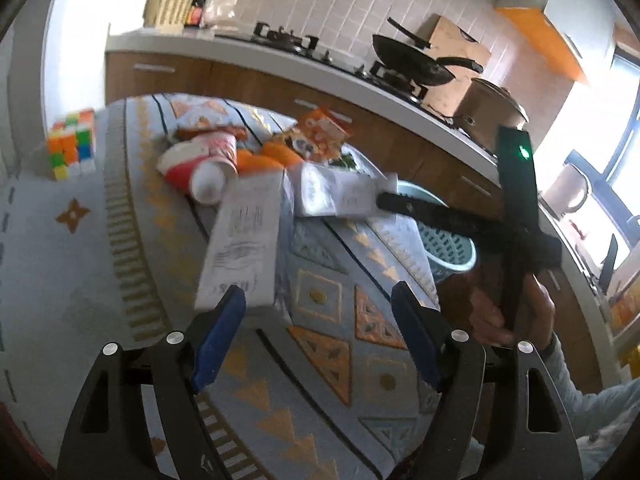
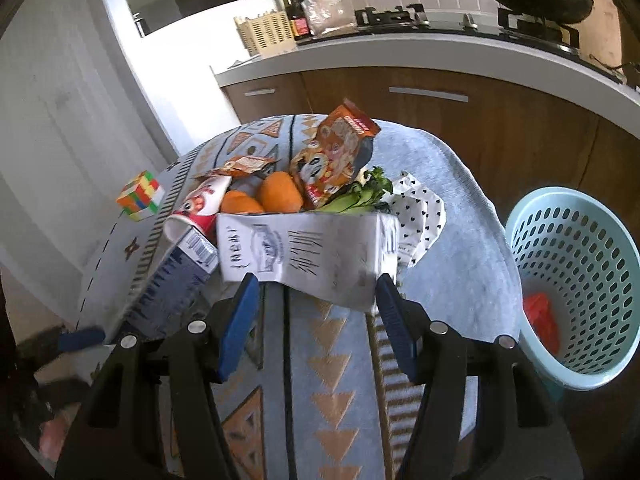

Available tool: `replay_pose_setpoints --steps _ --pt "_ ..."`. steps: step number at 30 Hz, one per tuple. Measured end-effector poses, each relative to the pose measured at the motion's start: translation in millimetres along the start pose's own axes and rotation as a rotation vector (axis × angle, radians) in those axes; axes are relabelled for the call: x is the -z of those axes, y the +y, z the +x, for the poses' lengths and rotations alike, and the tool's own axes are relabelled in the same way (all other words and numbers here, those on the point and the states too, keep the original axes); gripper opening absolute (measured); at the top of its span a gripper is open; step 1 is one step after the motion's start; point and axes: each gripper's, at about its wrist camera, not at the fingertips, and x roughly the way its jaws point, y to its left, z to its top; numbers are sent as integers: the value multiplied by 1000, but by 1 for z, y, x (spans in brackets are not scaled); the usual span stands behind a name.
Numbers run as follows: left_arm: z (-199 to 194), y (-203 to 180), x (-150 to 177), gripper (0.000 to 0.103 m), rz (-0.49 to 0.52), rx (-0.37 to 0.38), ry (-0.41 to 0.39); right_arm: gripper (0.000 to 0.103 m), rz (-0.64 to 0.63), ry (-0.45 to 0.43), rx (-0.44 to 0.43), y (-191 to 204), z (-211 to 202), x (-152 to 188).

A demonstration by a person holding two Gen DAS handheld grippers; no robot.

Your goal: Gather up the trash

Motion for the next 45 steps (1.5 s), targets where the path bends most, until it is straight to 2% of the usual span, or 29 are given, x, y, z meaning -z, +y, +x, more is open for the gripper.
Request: replay_pose_setpoints --steps 3,5,11,12,14,15,17,22,27,31,33,35,37,45 --pt "-3 2 -7 76 5 -52 -25 57 -4 -5 -8 0 -8 4" --pt "3 4 -12 78 1 -85 -11 57 -9 -5 -6 -1 -11 6" --pt "54 2 -27 78 9 -223 97 57 -9 -32 58 -18 -4 -4" --pt "66 1 -28 77 21 -266 119 57 0 -28 75 -24 1 -6" --pt "80 0 -27 71 31 -321 148 57 15 1 80 -35 15 -10" --pt "86 2 -26 63 30 -340 162 57 27 19 64 -39 21 -11" --pt "88 7 -24 58 13 -365 165 57 67 55 17 -46 32 -13" --pt "62 14 -20 57 -26 -366 110 57 9 73 -20 -21 27 -3" --pt "27 34 -15 57 -123 -379 42 57 -110 146 -183 31 10 25" --pt "9 50 -10 57 -175 -394 19 57 -218 150 -250 63 -11 43" --pt "6 54 -11 57 -183 -401 15 57 -245 122 -230 65 -20 42" --pt "4 56 -10 57 -194 -399 8 58 -287 73 -153 67 -22 35" --pt "5 55 -10 57 -202 -388 8 64 -320 69 -99 71 -13 27" --pt "11 45 -9 57 -179 -390 12 67 -446 184 -33 85 38 20"
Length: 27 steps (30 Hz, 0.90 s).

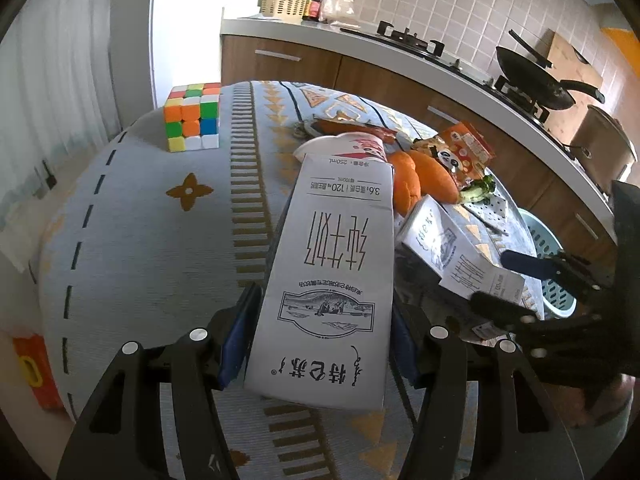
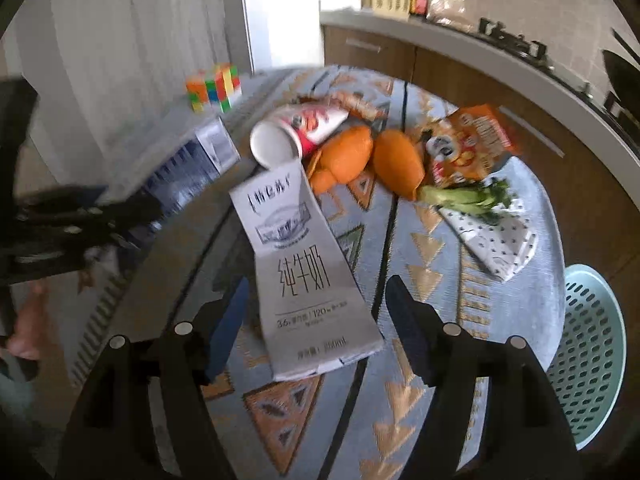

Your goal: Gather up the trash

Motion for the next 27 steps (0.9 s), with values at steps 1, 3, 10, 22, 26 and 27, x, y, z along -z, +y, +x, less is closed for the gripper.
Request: replay_pose_setpoints --steps 1,3,10,22,26,27 --pt "0 0 0 57 -1 -2 -2 67 -13 8 -5 3 3 0" --pt "0 0 -1 57 -6 -1 -2 67 -33 25 4 8 9 -2" --pt "2 -1 -1 57 -5 4 0 60 -25 68 38 4 21 -3" --pt "-11 -24 -8 57 22 57 -57 49 118 -50 18 -27 -22 6" --pt "-18 -46 -17 57 56 101 -99 49 161 -107 56 -45 -49 10" --pt "-19 -51 -19 57 63 111 -106 49 169 -118 64 -50 -55 10"
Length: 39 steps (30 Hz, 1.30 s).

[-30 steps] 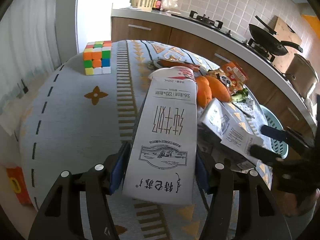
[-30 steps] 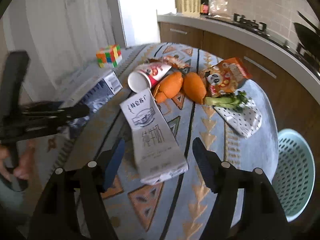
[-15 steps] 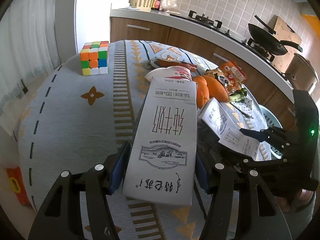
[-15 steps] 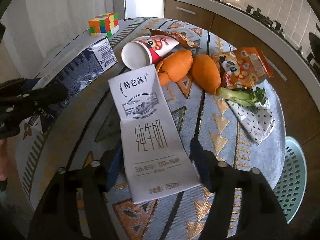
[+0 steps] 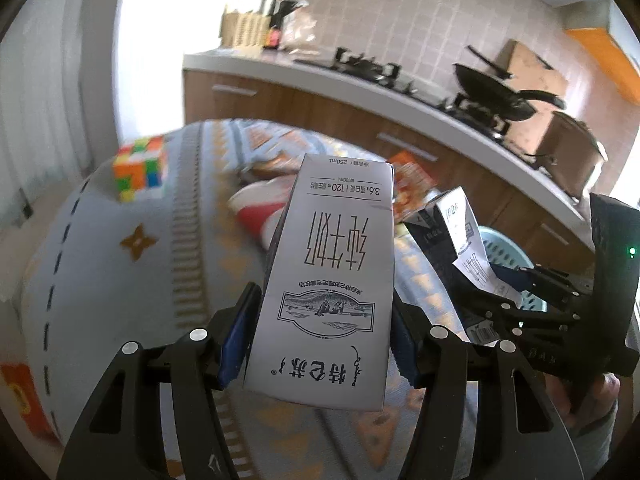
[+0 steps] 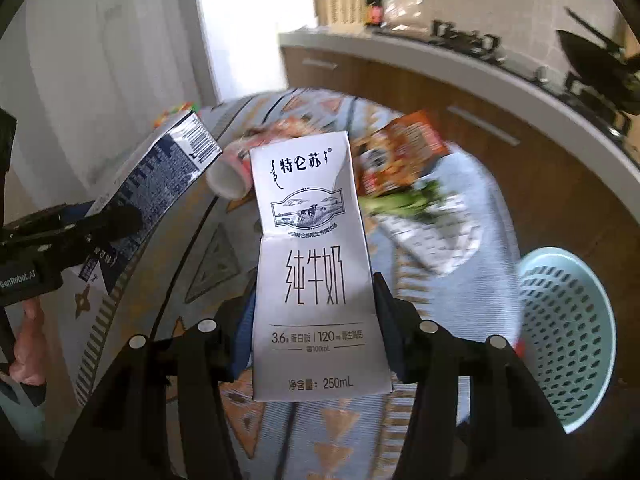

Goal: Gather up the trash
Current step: 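Carry both cartons over the blue basket while both tools open to drop them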

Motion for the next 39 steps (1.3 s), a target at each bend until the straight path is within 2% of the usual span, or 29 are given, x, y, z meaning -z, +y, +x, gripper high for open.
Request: replay_pose_setpoints --steps 8,18,26,33,39 --pt "12 -64 -28 57 85 122 -50 49 111 -101 135 -64 -49 -1" --pt "66 -160 -50 57 184 247 -5 49 288 -128 292 -156 -81 25" --pt "131 -218 -44 57 200 334 120 49 469 -57 378 -227 -71 65" --pt "182 -263 -19 57 276 309 202 50 613 44 422 -276 -46 106" --pt "213 -283 2 57 315 293 272 50 690 113 414 -290 -30 135"
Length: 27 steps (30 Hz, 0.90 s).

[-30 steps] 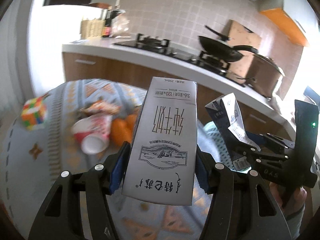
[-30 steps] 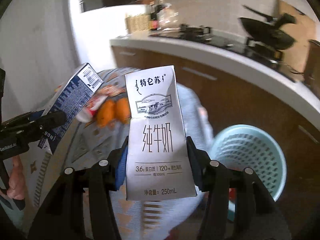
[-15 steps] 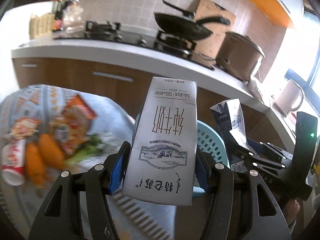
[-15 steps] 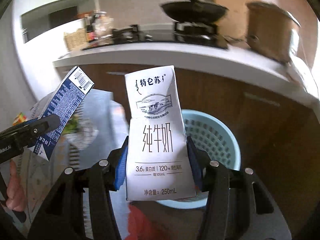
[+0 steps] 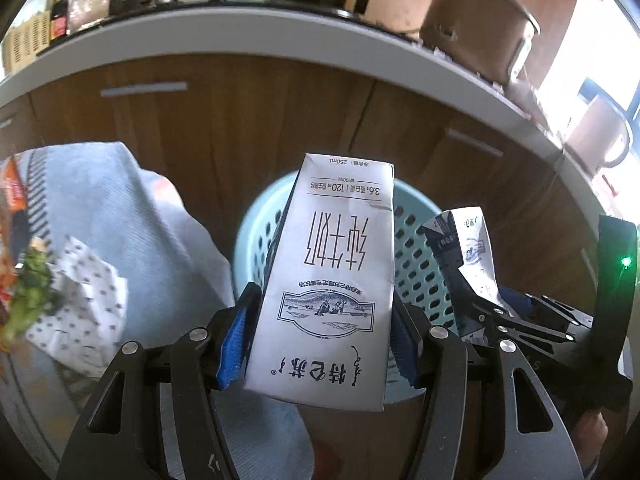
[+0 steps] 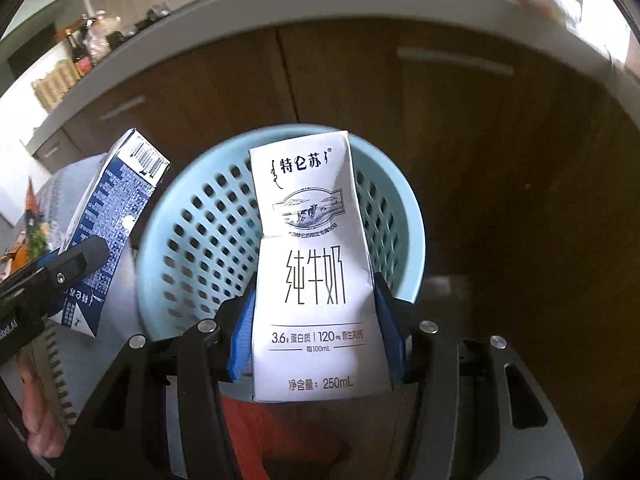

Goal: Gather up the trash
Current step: 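Carry both cartons over the blue basket while both tools open to drop them, then move both tools back from the basket to the table items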

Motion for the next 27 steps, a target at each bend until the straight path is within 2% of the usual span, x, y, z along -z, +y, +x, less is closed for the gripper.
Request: replay_pose_setpoints --steps 5,9,18,23,27 --pt "17 -9 5 58 38 -14 35 50 31 33 2 -13 11 3" --pt "16 -17 8 68 71 -47 24 52 44 31 -2 -15 11 1" --pt "4 -8 7 70 33 -30 8 55 41 11 -5 -10 2 0" --pt "-7 -1 10 70 13 -24 -5 58 26 -65 -21 -2 -19 -3" --pt "-20 6 12 70 -7 -16 -29 60 2 -93 -31 8 -32 -5"
